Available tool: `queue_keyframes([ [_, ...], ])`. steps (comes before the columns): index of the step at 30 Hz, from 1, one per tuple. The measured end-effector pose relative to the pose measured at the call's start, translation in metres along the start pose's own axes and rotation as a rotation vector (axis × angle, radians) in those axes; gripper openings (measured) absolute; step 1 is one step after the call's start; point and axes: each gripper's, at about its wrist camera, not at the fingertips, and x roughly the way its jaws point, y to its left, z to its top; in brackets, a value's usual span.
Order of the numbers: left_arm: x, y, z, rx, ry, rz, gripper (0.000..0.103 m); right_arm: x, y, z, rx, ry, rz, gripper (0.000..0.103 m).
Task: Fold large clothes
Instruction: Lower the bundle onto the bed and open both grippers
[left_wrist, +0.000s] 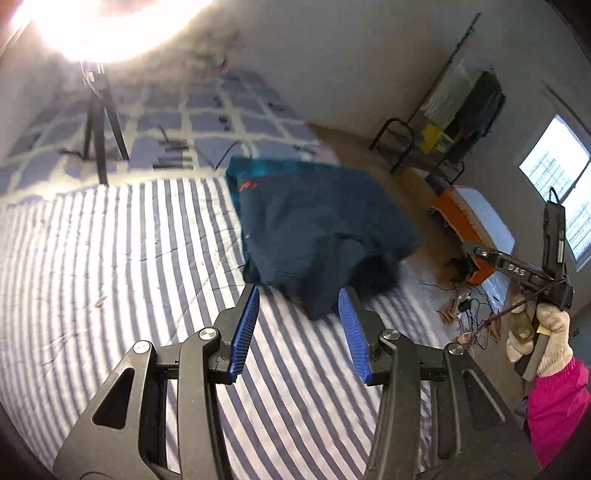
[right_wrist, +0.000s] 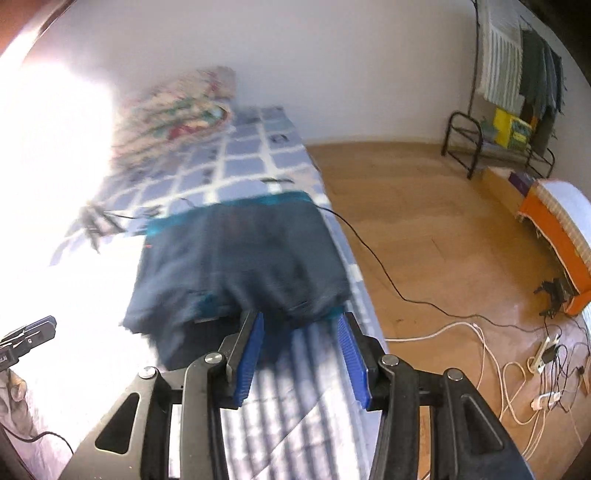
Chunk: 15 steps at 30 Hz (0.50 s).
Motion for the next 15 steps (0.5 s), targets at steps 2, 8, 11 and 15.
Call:
queue_keyframes([
  [2,-0.037,-0.017,-0.007,0.027,-0.034,-0.004,0.047,-0.033,0.017,-0.005,-0.035,-0.033,0.015,0.045],
  [8,-0.144,-0.054,-0.034,0.102,-0.141,0.011,0.047,-0.126,0.063,-0.029,-0.092,-0.128,0.066,0.045],
  [11,-0.192,-0.067,-0.053,0.129,-0.187,0.048,0.047,-0.169,0.082,-0.047,-0.098,-0.170,0.095,0.045],
  [15,-0.244,-0.078,-0.080,0.148,-0.243,0.069,0.060,-0.217,0.104,-0.074,-0.131,-0.221,0.098,0.049],
])
